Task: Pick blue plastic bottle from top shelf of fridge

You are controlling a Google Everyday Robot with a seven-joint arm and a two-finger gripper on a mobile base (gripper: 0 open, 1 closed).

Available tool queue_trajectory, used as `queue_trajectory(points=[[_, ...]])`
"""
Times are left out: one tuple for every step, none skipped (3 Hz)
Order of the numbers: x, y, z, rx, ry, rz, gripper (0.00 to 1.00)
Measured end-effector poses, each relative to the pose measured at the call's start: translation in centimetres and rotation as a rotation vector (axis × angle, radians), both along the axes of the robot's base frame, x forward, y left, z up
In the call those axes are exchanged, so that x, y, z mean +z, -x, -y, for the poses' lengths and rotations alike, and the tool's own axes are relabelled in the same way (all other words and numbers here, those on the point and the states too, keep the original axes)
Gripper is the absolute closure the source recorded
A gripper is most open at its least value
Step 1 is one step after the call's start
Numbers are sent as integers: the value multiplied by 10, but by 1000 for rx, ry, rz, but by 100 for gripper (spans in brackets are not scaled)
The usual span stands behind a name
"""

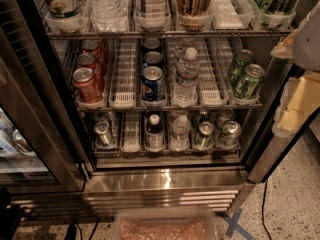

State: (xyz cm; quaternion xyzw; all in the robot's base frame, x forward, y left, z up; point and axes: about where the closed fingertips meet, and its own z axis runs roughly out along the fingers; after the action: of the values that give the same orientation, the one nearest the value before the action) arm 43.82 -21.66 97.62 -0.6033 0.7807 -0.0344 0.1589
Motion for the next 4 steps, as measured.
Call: queue_trajectory(points=[[0,0,0,0,0,1,0],[2,-1,-5,-1,-18,27,0],[8,1,-29,29,-83,86,0],[20,1,-72,83,-205,146,0]])
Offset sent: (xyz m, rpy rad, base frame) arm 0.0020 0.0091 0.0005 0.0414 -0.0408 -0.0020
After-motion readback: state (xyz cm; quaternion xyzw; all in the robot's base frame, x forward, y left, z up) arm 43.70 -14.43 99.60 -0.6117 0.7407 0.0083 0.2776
